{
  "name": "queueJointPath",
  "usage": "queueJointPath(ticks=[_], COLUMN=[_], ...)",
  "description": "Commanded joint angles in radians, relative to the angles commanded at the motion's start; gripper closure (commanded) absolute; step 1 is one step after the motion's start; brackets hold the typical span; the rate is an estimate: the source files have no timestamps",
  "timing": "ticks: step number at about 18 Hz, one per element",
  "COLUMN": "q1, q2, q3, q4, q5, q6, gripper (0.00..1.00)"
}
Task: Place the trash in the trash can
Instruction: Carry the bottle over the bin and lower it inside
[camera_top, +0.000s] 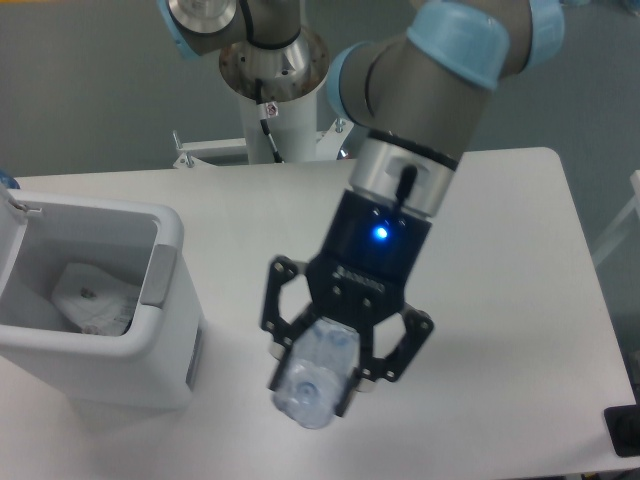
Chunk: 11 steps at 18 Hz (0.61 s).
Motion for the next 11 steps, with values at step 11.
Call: queueJointPath(ticks=[11], q1=[-0.195], q2=[0.072], q3=[-0.003], q4=[0.006], q5=[-0.069], q6=[-0.008], gripper=[0.63])
